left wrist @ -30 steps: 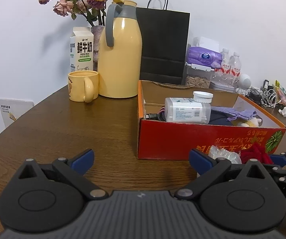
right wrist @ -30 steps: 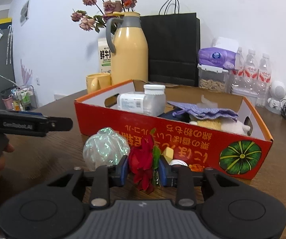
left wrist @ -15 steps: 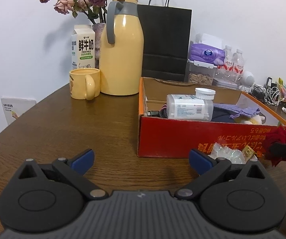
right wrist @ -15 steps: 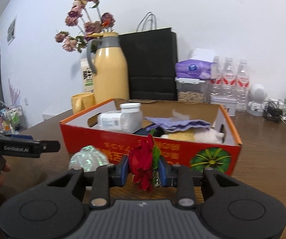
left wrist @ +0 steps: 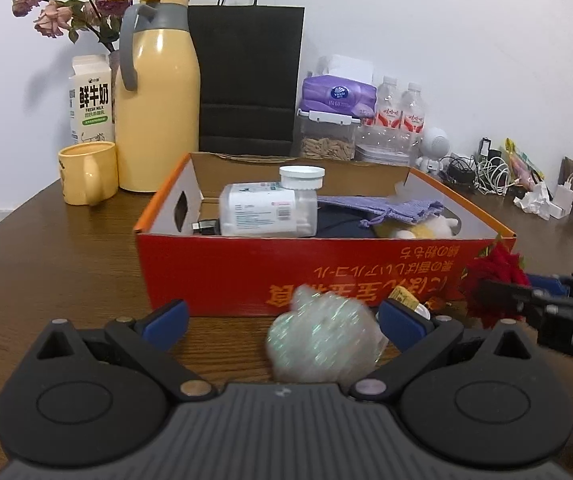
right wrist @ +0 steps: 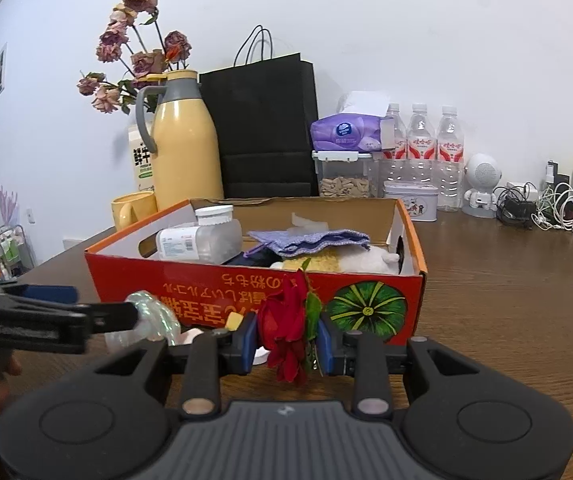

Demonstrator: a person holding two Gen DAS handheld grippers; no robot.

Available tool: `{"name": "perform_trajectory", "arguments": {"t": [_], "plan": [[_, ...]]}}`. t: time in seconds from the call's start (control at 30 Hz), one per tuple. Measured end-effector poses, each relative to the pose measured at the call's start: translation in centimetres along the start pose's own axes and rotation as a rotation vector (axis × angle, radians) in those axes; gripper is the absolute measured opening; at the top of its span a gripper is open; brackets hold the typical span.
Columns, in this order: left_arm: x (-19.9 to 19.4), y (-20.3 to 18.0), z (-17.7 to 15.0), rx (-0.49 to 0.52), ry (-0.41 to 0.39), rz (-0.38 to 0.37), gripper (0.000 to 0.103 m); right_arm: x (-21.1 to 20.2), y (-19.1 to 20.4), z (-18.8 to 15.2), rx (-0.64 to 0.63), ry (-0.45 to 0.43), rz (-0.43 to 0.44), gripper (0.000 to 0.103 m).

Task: Organize objects
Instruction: 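Grasp the sparkly plastic bag with the left gripper while the right holds the flower, then carry the flower and sparkly bag into the box and open both grippers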

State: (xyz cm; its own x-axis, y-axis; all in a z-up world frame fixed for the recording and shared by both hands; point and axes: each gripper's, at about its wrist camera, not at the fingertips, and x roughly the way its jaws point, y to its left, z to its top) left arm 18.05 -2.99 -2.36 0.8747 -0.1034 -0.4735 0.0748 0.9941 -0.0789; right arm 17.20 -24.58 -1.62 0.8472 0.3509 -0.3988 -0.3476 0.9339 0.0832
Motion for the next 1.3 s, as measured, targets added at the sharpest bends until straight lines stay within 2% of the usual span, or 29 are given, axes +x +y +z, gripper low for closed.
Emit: {"name": "perform_trajectory", "arguments": {"t": [0.37,0.53,0.6,0.7,1.03,1.3], "plan": [[2.1,-0.8,0.2,-0.008,0.072,-0.002,0.100,0.0,0.4,-0.1,-0.012,0.003,0.015,0.029],[2.2,-1.1,-0.1,0.000,0.100,-0.032,0.065,0.0,0.4,-0.1,-0.012,0.005,0.014,0.029],[2.2,-1.1,-0.2,0.000,0.102,-0.044,0.055,0.0,0.5,-0.1,-0.014,0.007,0.013,0.029],[1.7,-1.0,-0.3,0.001,0.080,-0.063,0.050,0.0,0.5,-0.1,-0.015,0.008,0.012,0.029],[1.0,-1.0,-0.3,0.005,0.045,-0.064,0.049,0.2,0.6,-0.2,-0.017,0.012,0.010,0.029],[-0.7,-1.1,0.3,0.007,-0.017,-0.073,0.049,0.0,0.5,-0.1,-0.016,-0.007,0.002,0.029]]}}
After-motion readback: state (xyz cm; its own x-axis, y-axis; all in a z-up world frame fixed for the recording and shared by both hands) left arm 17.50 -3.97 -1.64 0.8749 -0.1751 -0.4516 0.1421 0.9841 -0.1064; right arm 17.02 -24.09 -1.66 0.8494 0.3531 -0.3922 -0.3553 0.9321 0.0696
